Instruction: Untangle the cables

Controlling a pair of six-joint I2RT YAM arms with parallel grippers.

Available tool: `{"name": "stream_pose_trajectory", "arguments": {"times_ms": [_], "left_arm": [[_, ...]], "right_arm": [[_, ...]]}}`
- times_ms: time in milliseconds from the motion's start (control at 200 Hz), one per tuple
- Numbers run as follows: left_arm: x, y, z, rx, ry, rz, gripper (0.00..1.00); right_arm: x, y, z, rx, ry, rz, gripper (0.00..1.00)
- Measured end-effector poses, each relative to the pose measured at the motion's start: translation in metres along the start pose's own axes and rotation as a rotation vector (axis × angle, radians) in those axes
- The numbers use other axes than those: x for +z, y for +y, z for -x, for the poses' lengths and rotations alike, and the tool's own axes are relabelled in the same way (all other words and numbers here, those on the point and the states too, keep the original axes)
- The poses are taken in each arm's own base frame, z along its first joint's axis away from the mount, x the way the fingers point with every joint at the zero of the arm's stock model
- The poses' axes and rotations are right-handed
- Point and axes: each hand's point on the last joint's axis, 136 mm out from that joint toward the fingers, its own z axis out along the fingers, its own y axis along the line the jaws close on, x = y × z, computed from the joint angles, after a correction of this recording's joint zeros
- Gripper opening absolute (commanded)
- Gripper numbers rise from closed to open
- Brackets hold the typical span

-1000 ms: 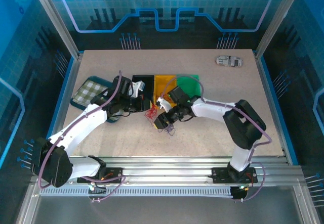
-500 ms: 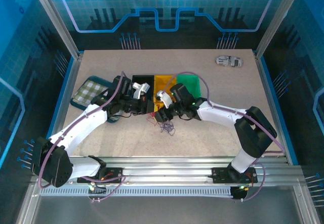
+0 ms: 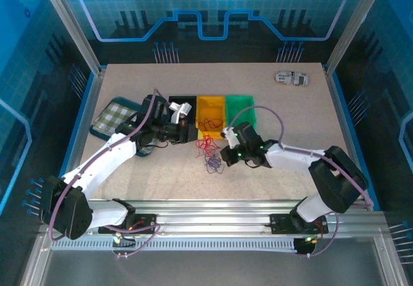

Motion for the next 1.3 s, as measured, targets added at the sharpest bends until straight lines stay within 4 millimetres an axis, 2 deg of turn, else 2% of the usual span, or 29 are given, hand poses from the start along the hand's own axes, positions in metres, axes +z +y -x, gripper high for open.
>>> {"name": "stream_pose_trajectory", "arguments": {"times_ms": [140, 235, 490, 586, 711, 801, 861, 926, 1021, 1086, 1151, 1206, 1301], "left_arm": [[-0.002, 0.002, 0.004, 0.001, -0.018, 0.002, 0.0], [-0.002, 0.008, 0.004, -0.008, -0.025, 0.02, 0.0], [-0.006, 0.024, 0.006, -0.021, -0.056, 0.1, 0.0], [-0.01, 0.027, 0.009, -0.022, -0.072, 0.118, 0.0], [-0.011, 0.031, 0.006, -0.019, -0.064, 0.135, 0.0], [-0.011, 0.031, 0.003, -0.024, -0.05, 0.133, 0.0], [-0.011, 0.029, 0.001, -0.025, -0.04, 0.118, 0.0], [-0.01, 0.025, -0.001, -0.024, -0.028, 0.094, 0.0], [-0.01, 0.017, -0.003, -0.017, -0.013, 0.051, 0.0], [-0.009, 0.011, -0.004, -0.008, -0.002, 0.024, 0.0], [-0.008, 0.006, -0.005, 0.002, 0.006, 0.003, 0.0], [-0.007, 0.003, -0.006, 0.008, 0.012, -0.009, 0.0], [-0.006, 0.0, -0.006, 0.018, 0.012, -0.021, 0.0]], "right_arm": [[-0.019, -0.06, -0.021, 0.205, -0.027, -0.192, 0.0], [-0.032, -0.089, -0.035, 0.327, -0.044, -0.288, 0.0], [-0.052, -0.13, -0.058, 0.559, -0.046, -0.473, 0.0], [-0.067, -0.144, -0.064, 0.671, -0.073, -0.55, 0.01], [-0.094, -0.165, -0.071, 0.848, -0.155, -0.636, 0.07], [-0.111, -0.177, -0.083, 0.95, -0.202, -0.686, 0.1], [-0.118, -0.182, -0.09, 0.987, -0.212, -0.709, 0.31], [-0.122, -0.183, -0.089, 0.978, -0.219, -0.712, 0.45], [-0.121, -0.178, -0.077, 0.886, -0.215, -0.674, 0.5], [-0.117, -0.166, -0.057, 0.769, -0.211, -0.619, 0.5], [-0.112, -0.143, -0.029, 0.605, -0.222, -0.538, 0.53], [-0.109, -0.116, -0.005, 0.452, -0.245, -0.457, 0.54], [-0.107, -0.071, 0.025, 0.226, -0.28, -0.329, 0.58]]}}
